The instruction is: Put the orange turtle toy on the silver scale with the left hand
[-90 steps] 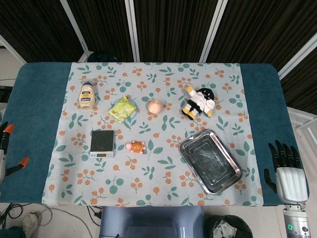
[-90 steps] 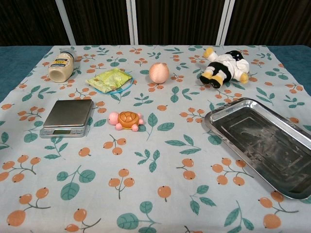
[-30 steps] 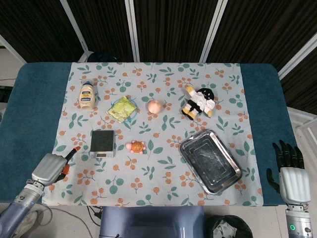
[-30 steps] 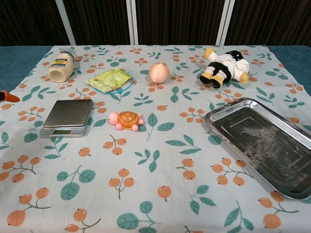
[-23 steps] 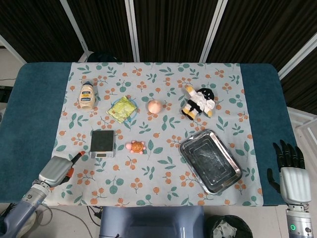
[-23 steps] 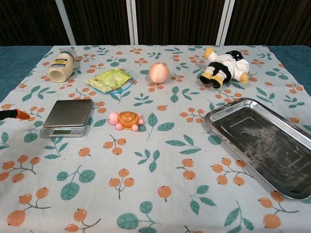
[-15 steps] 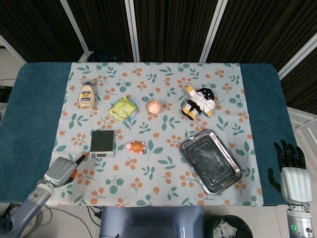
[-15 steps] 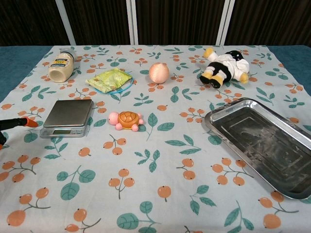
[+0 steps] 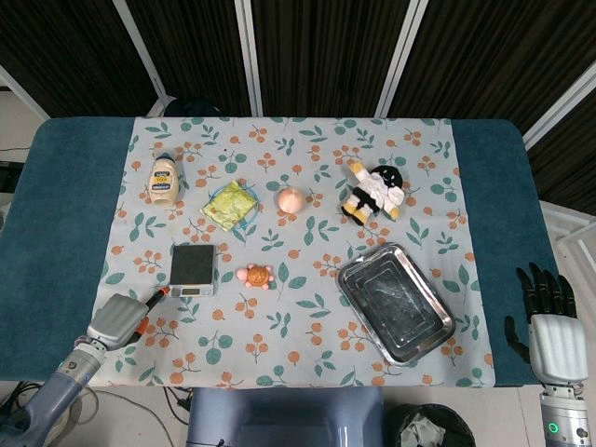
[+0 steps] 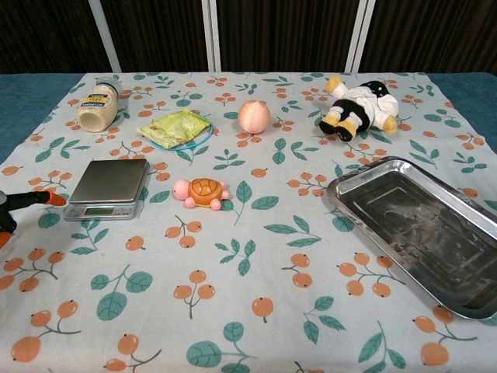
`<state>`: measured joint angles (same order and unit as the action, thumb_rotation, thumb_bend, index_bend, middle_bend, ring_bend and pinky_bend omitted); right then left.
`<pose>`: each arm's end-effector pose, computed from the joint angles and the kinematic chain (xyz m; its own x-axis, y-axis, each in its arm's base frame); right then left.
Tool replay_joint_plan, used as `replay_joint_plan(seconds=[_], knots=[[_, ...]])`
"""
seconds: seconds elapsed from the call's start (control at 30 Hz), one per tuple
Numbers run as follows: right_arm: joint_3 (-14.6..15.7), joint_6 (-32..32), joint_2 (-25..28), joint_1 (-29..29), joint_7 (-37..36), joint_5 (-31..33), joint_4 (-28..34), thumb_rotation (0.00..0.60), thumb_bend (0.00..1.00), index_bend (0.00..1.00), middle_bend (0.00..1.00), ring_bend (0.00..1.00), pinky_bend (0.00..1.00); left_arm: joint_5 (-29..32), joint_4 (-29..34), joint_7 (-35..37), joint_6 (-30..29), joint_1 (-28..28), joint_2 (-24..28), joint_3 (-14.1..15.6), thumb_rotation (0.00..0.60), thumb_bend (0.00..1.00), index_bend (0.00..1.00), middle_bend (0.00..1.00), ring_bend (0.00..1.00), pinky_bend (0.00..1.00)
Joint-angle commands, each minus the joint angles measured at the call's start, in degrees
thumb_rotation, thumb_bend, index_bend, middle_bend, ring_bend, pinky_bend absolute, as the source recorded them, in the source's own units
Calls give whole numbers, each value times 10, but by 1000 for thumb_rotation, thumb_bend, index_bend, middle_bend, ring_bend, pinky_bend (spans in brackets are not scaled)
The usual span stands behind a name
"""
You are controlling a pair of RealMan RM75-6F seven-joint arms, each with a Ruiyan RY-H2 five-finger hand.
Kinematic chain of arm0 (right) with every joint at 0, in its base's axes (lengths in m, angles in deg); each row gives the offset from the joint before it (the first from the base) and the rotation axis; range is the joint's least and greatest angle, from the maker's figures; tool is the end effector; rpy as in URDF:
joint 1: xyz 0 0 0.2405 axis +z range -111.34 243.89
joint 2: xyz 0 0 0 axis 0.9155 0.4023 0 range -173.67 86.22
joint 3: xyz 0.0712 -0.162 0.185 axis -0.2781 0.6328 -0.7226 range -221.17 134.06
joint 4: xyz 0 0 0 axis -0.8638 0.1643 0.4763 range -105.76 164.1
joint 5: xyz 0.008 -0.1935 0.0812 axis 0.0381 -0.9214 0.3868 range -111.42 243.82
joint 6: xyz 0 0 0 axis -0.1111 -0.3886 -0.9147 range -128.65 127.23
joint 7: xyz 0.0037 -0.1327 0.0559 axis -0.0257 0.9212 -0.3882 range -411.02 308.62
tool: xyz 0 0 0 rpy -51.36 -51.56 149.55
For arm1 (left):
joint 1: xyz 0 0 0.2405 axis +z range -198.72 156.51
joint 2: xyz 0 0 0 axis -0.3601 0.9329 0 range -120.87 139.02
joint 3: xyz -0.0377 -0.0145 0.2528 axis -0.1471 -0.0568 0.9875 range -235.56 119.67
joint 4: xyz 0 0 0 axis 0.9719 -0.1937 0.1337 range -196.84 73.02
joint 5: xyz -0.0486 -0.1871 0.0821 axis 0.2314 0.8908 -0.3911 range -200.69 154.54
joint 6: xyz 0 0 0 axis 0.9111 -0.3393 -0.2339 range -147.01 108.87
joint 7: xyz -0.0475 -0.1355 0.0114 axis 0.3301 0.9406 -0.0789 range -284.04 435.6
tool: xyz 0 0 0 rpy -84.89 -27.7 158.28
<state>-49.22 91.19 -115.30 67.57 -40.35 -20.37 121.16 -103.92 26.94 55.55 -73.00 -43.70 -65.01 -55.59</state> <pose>-0.3007 -0.1701 0.1414 0.4549 0.1289 0.8812 -0.8905 0.0598 0.4510 -0.2851 0.2300 0.0300 0.6652 0.4064 0.6264 0.7465 -0.3799 -0.5462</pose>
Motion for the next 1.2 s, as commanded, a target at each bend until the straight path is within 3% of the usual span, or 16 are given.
replay_joint_plan(seconds=[0.03, 1.2], knots=[[0, 0, 0, 0, 0, 0, 0, 600, 526, 0, 0, 14, 0, 3, -1, -3, 2, -2, -1, 1, 600, 641, 99, 662, 641, 659], [-1, -2, 2, -1, -1, 4, 1, 600, 527, 0, 0, 14, 0, 28, 2, -24, 10, -19, -9, 9, 600, 641, 98, 660, 639, 659]])
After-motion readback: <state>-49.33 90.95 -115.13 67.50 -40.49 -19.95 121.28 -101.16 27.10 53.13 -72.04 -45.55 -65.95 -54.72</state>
